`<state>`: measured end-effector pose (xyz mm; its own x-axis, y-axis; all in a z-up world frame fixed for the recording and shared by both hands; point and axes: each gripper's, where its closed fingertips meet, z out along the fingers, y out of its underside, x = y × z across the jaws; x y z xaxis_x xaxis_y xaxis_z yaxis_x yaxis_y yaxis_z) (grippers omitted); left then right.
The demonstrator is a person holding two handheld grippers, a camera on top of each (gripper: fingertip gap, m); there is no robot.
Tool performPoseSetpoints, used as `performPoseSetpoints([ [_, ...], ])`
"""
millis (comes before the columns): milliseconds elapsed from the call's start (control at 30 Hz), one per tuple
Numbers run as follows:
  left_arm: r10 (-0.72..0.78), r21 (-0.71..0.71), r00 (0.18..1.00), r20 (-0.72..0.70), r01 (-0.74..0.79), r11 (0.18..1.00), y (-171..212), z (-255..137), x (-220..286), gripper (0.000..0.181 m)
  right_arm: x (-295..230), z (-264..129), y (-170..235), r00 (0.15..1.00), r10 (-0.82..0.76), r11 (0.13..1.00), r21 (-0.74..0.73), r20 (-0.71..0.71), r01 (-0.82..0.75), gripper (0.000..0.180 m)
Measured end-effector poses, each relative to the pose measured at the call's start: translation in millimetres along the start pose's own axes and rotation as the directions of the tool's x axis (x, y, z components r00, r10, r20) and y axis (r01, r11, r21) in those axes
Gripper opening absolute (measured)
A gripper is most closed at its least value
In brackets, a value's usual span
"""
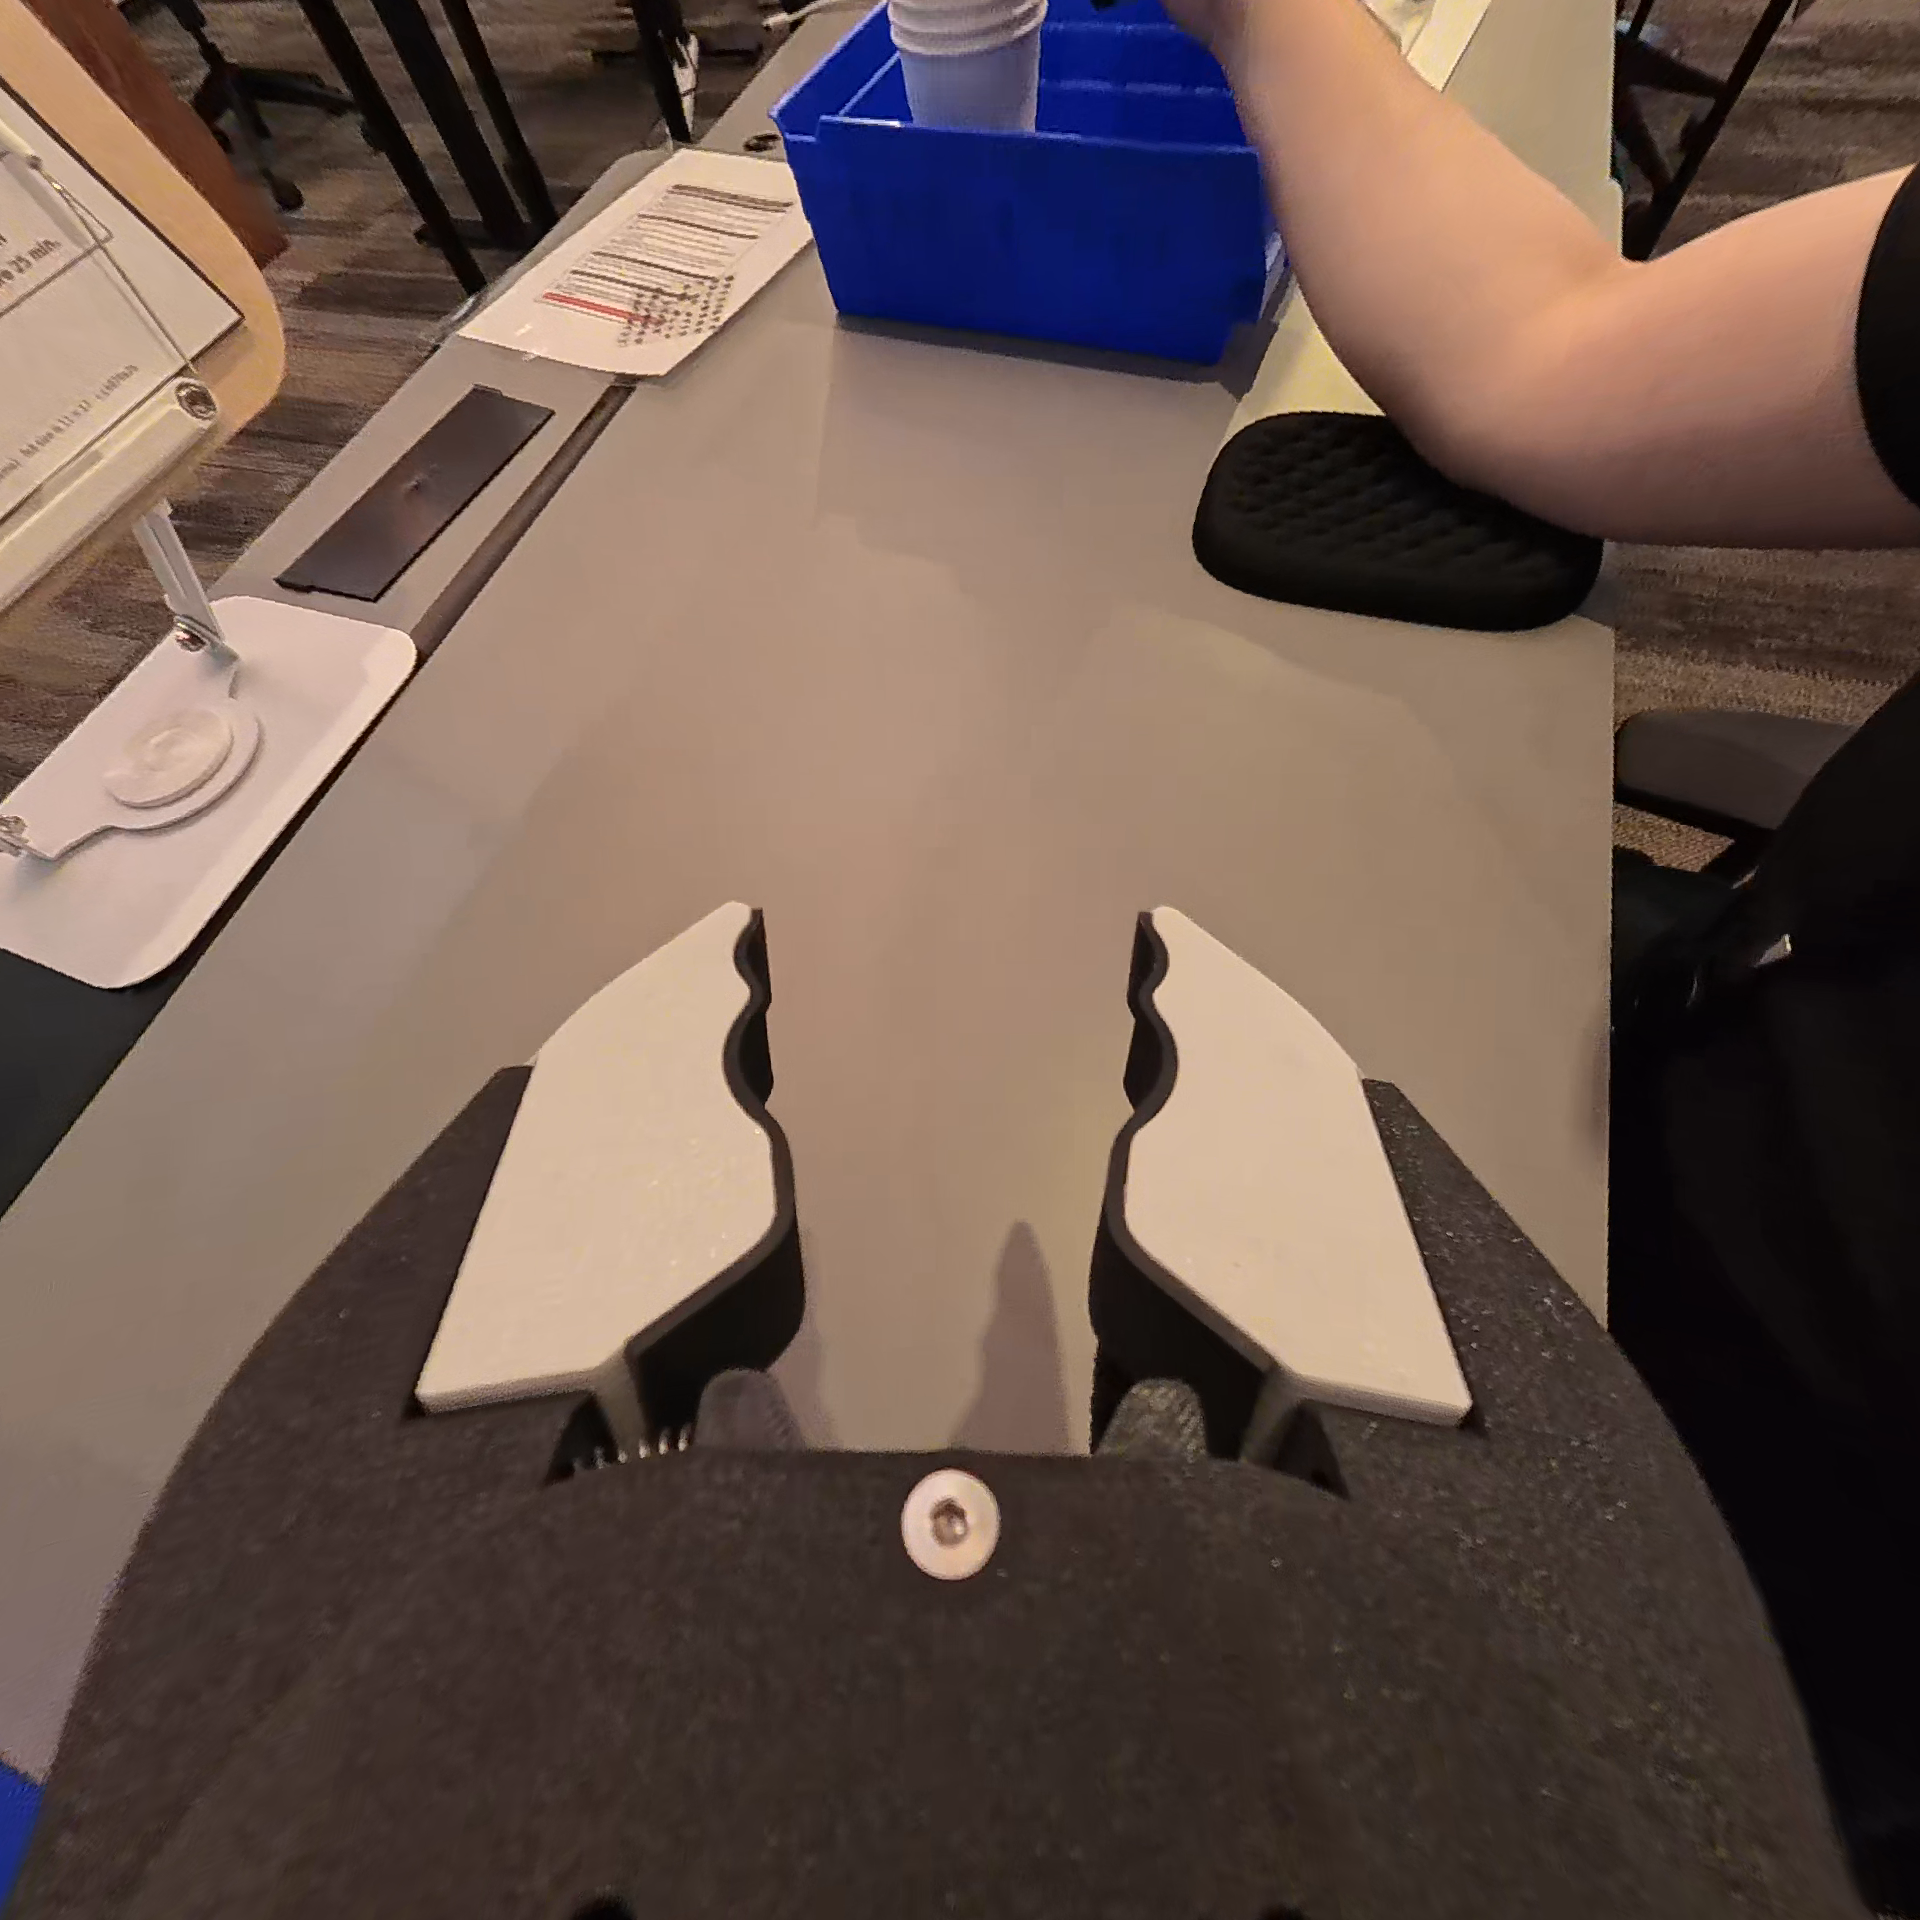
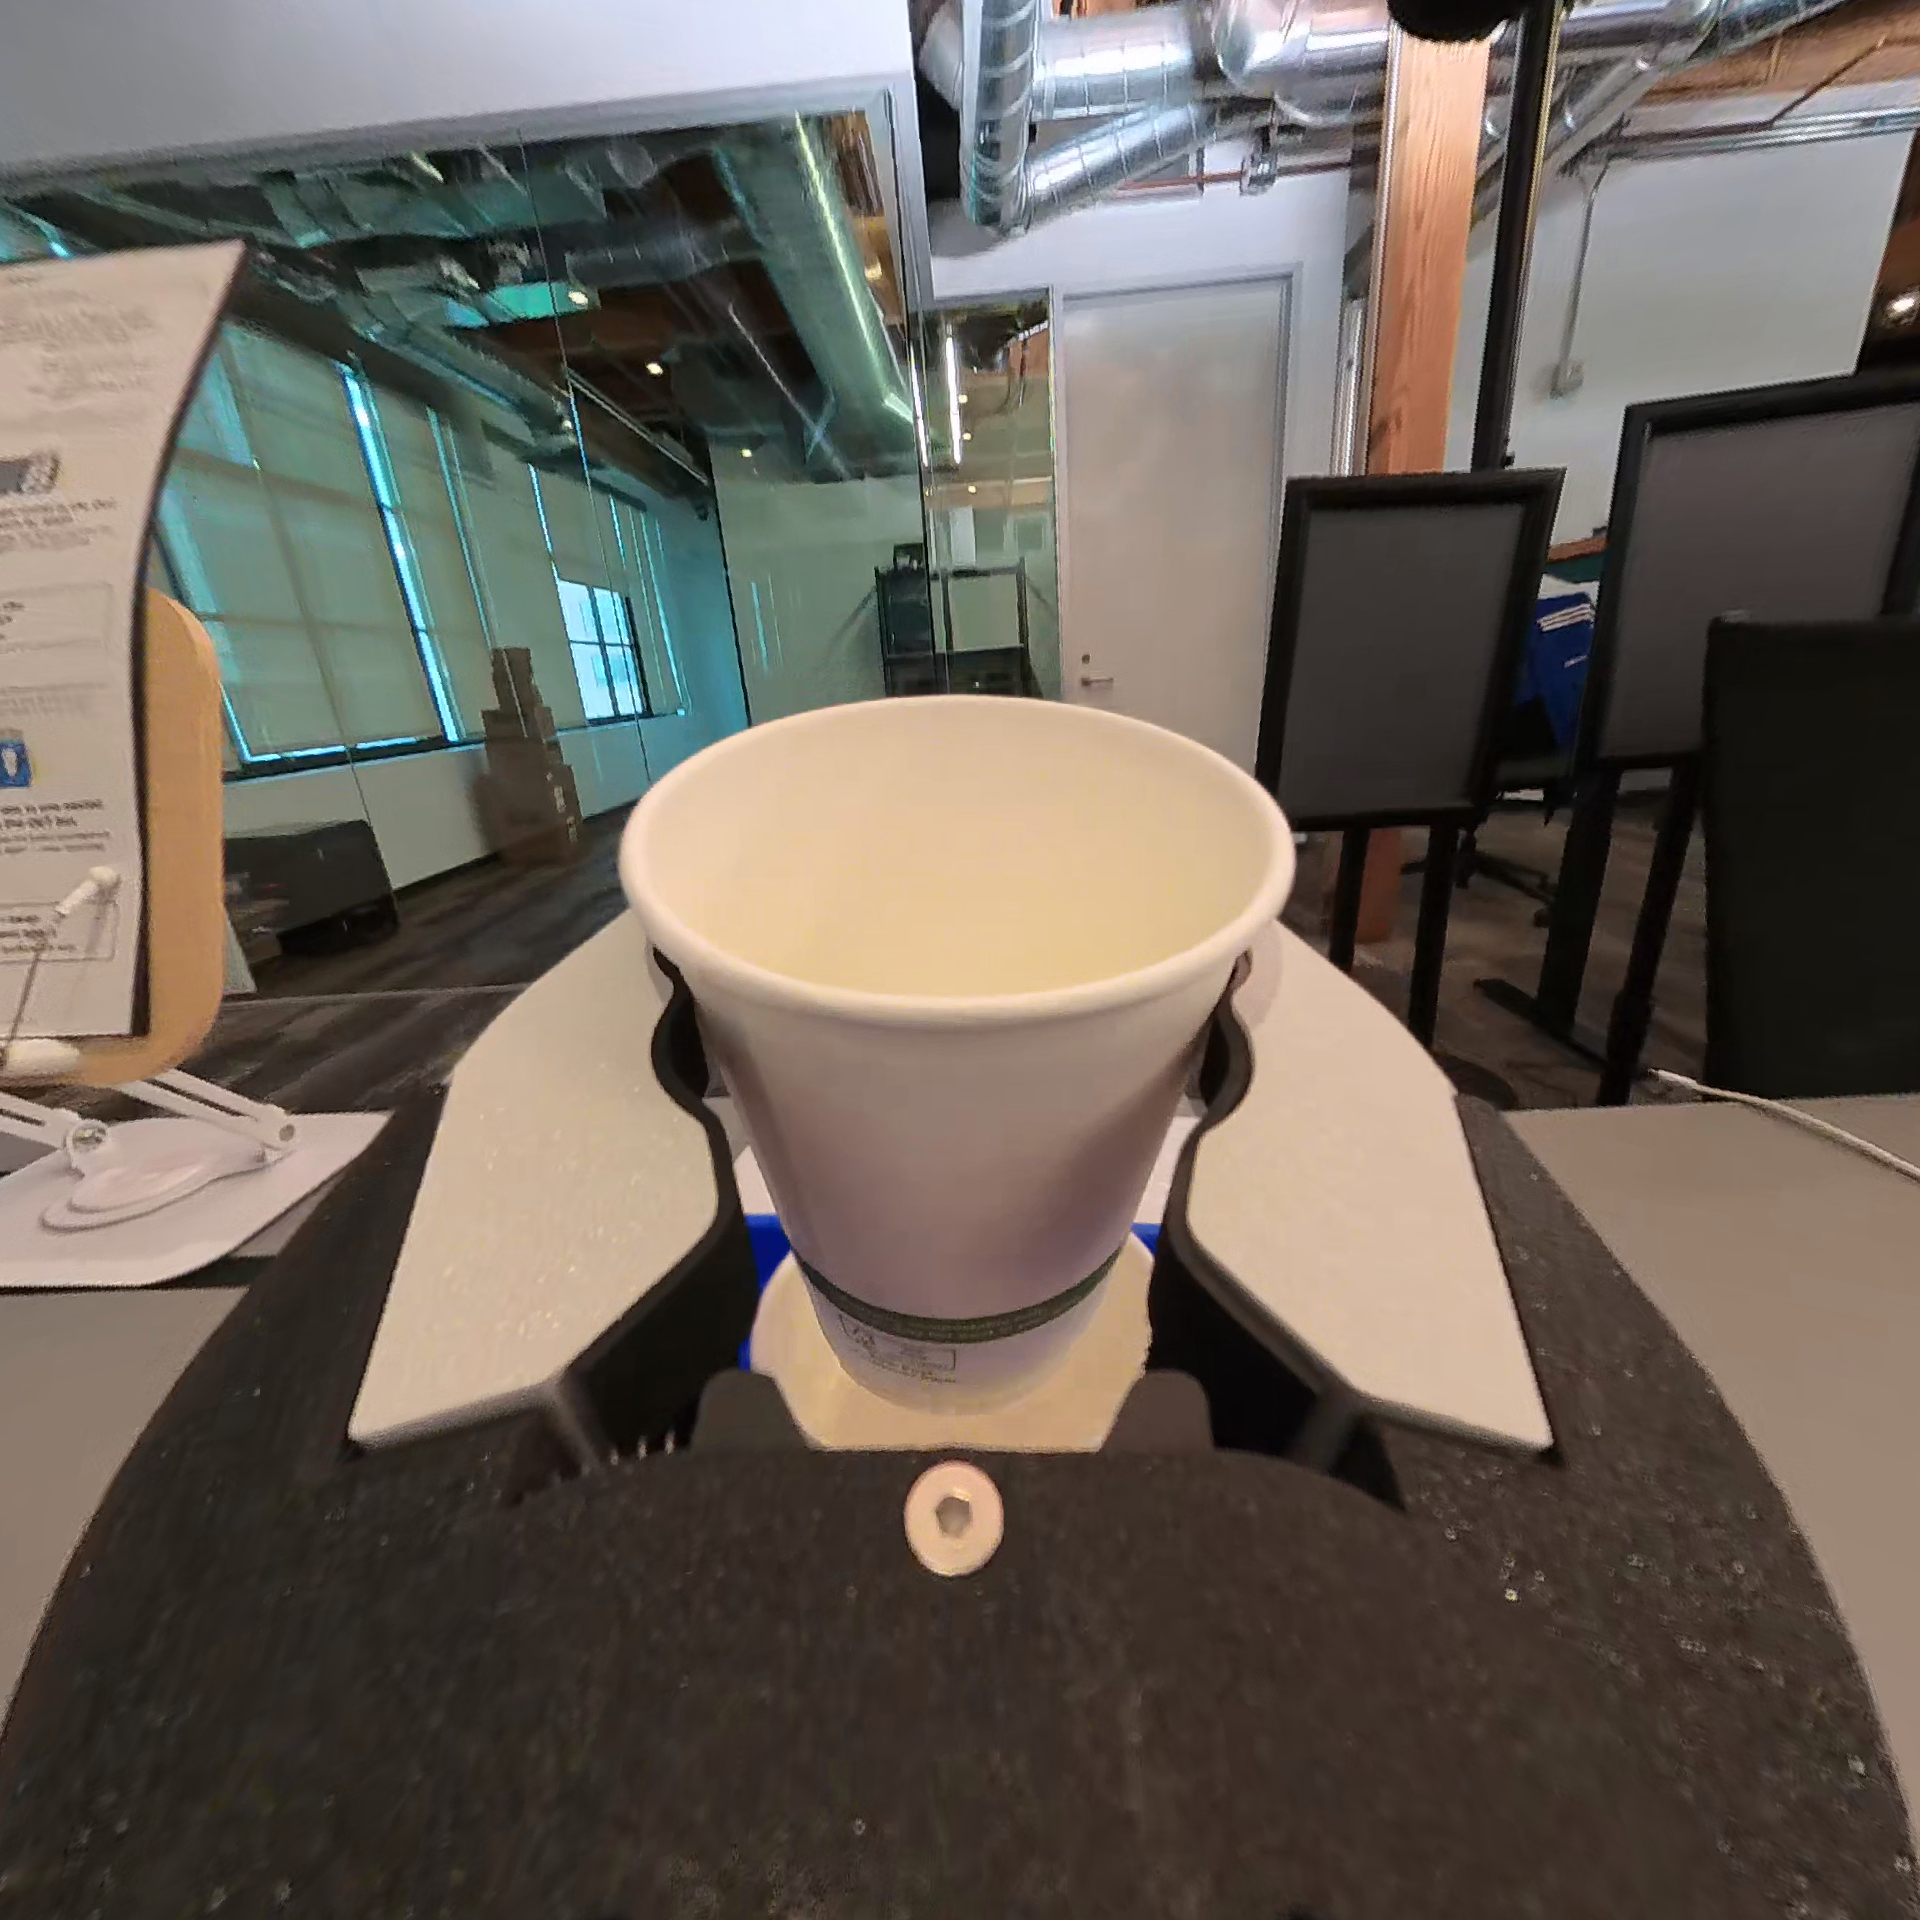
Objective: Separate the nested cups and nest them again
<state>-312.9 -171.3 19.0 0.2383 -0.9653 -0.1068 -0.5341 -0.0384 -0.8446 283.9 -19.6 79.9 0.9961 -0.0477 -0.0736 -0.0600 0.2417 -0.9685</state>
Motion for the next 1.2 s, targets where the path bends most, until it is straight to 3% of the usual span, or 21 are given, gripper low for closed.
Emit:
performPoseSetpoints([
  [600,0.015,-0.015,0.999,-0.044,-0.016,1.000,1,10,12,0.065,-3,8,71,0.998,-0.024,0.947,-0.318,0.054,0.040,0.095],
  [1200,0.024,-0.017,0.998,-0.051,-0.024,1.000,0,9,17,0.065,-6,-1,95,0.997,-0.058,0.841,-0.534,0.056,0.079,0.102],
])
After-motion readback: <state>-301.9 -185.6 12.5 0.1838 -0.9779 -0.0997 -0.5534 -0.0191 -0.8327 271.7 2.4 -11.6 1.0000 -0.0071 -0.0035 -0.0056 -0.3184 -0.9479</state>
